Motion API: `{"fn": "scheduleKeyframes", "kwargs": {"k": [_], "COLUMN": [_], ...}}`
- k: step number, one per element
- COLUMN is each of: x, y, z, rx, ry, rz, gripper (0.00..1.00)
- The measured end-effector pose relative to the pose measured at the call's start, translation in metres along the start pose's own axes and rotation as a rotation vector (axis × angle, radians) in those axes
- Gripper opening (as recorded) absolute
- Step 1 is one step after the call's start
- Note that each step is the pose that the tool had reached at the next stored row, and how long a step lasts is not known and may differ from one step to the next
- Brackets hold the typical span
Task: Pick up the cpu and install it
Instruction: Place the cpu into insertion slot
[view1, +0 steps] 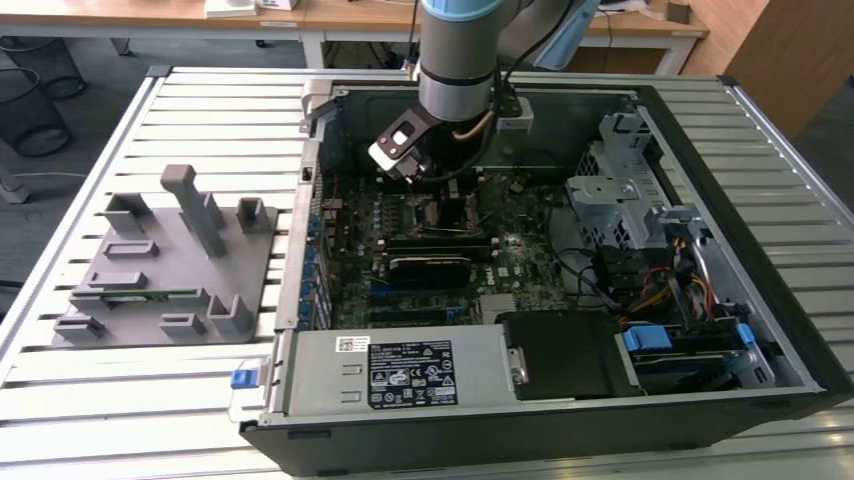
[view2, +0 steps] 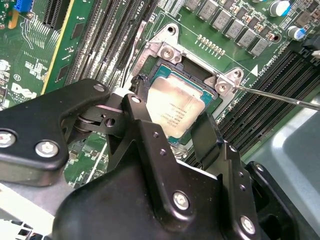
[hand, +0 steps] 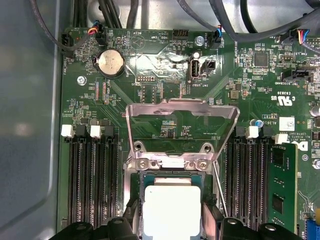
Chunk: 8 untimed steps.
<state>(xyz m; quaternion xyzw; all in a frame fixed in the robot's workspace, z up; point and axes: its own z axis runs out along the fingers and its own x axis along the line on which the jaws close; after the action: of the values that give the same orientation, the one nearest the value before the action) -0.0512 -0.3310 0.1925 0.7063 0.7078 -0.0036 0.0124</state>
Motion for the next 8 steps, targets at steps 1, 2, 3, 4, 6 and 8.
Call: {"fn": "scheduleKeyframes", "kwargs": {"k": [1, 2, 3, 4, 6, 8], "x": [-0.0001, -0.0001, -0.0001, -0.0001, -0.0002, -0.0002], "y": [0.0000, 0.0000, 0.0000, 0.0000, 0.0000, 0.0001], "z": [-0.0006, -0.0012, -0.0019, -0.0027, -0.0049, -0.0074], "rx": [0.0003, 0.0003, 0.0002, 0.0001, 0.0000, 0.0001], "ry": [-0.0005, -0.0005, -0.0003, -0.0002, -0.0001, -0.0002], "rz": [0.000, 0.000, 0.000, 0.000, 0.000, 0.000], "gripper": [0.61, 0.61, 0.61, 0.61, 0.61, 0.61]}}
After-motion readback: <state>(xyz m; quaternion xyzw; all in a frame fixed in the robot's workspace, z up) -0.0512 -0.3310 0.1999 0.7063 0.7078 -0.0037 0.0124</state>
